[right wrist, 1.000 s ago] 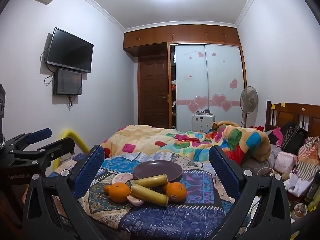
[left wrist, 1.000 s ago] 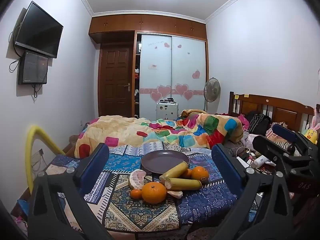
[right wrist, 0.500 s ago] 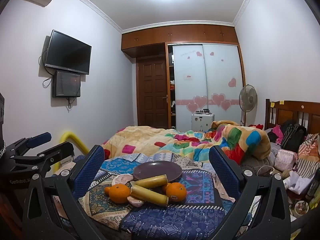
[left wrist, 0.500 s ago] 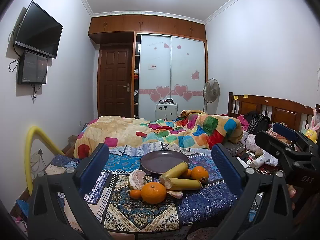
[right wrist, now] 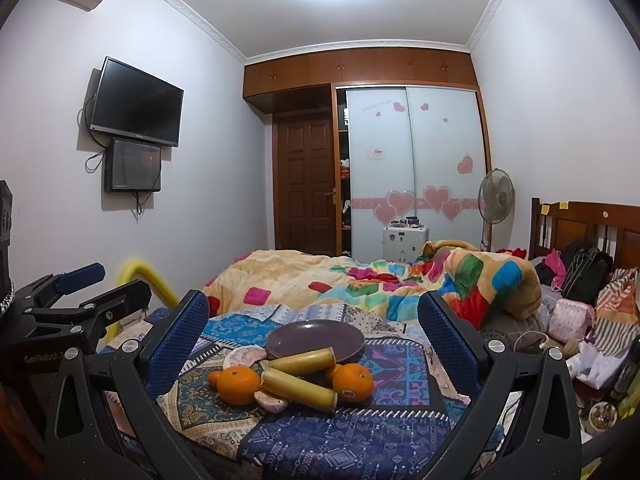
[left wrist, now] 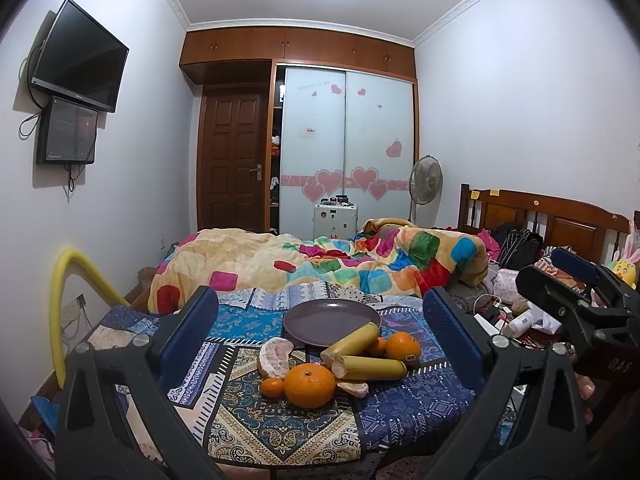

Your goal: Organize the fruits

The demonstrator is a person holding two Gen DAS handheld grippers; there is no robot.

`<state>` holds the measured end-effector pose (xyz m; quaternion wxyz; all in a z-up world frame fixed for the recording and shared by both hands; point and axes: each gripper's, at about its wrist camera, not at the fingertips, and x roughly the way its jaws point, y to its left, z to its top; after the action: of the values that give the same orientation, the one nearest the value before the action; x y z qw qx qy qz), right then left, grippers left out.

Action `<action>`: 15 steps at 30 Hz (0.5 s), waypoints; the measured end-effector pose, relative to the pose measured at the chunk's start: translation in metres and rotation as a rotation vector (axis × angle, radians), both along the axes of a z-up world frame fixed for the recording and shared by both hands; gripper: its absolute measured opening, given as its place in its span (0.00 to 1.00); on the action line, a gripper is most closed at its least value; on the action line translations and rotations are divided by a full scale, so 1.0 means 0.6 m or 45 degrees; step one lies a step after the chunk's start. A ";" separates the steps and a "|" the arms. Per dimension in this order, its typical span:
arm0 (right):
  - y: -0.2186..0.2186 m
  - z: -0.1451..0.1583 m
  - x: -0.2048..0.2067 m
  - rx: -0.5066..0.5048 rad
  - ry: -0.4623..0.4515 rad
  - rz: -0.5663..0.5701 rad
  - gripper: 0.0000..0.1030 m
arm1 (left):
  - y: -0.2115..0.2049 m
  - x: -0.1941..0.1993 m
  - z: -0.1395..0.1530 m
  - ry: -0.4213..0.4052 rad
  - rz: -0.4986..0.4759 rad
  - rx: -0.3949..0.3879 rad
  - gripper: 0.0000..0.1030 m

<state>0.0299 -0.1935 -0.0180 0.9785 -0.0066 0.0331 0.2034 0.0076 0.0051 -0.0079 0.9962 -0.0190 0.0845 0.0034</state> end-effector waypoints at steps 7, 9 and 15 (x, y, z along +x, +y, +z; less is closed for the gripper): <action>-0.005 -0.005 0.002 0.016 0.008 -0.002 1.00 | -0.001 0.002 -0.004 0.005 0.001 0.001 1.00; -0.004 -0.005 0.002 0.016 0.008 -0.003 1.00 | -0.003 0.000 -0.002 0.003 0.002 0.002 1.00; -0.006 -0.004 0.003 0.017 0.006 -0.003 1.00 | -0.002 0.000 -0.001 0.004 0.001 0.001 1.00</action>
<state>0.0314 -0.1973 -0.0203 0.9787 0.0004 0.0339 0.2025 0.0074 0.0041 -0.0083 0.9961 -0.0188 0.0860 0.0040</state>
